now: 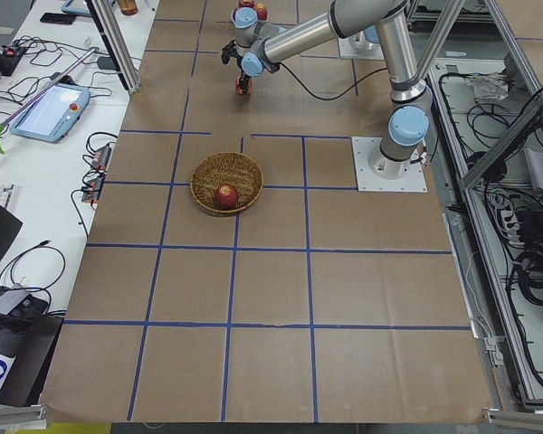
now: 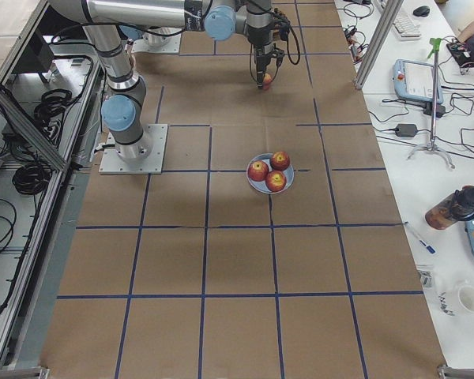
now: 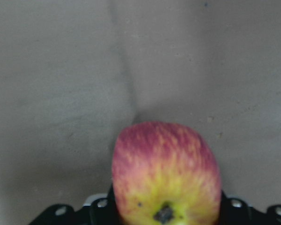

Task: Transfer apple from basket to plate
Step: 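Set the apple mid-table with the left gripper while the right arm reaches toward it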

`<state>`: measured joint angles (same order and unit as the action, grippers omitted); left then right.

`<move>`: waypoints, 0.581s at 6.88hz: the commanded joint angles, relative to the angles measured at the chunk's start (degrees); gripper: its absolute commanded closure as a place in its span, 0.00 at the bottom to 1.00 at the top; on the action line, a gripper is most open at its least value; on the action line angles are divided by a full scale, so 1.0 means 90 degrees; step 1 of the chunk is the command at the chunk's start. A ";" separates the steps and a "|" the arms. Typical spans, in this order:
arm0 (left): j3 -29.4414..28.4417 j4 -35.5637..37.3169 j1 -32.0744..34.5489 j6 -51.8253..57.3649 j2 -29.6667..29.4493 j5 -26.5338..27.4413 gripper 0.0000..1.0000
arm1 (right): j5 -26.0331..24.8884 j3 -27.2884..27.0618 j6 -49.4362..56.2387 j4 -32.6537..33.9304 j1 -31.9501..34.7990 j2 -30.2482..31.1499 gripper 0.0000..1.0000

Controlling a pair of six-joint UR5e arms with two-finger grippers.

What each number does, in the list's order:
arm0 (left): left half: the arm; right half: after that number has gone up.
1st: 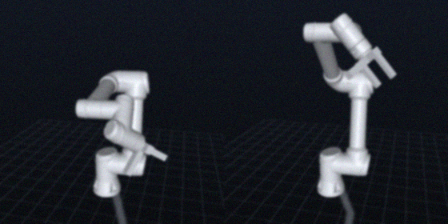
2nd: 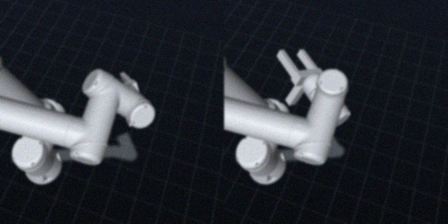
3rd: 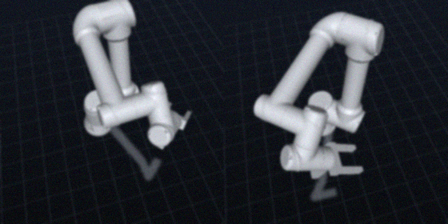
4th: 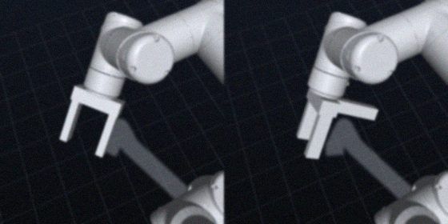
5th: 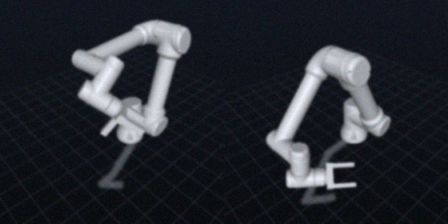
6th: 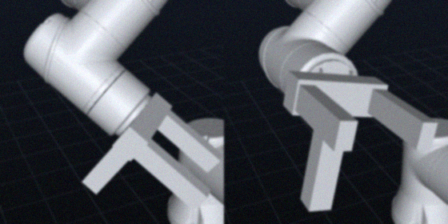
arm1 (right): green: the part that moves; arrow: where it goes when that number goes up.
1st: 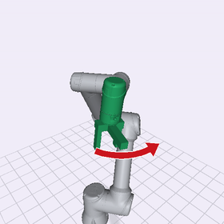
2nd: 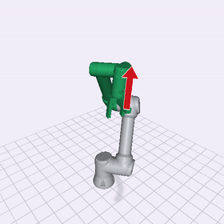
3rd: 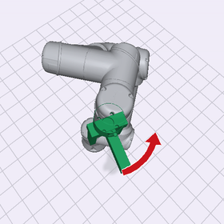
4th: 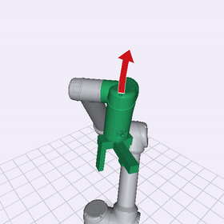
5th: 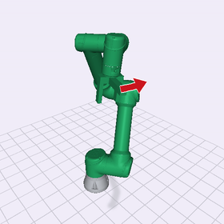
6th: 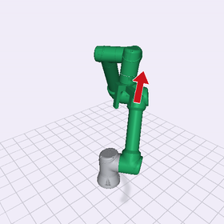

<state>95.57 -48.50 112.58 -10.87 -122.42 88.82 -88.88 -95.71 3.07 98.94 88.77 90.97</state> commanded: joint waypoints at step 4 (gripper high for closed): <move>-0.1182 -0.3458 -0.1059 0.0930 0.2141 0.0063 0.01 | 0.0003 0.0000 0.0000 0.0022 0.0010 0.0000 0.00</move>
<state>88.76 -68.35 107.20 -6.67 -109.70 89.37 -88.86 -95.71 3.07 99.05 88.78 90.97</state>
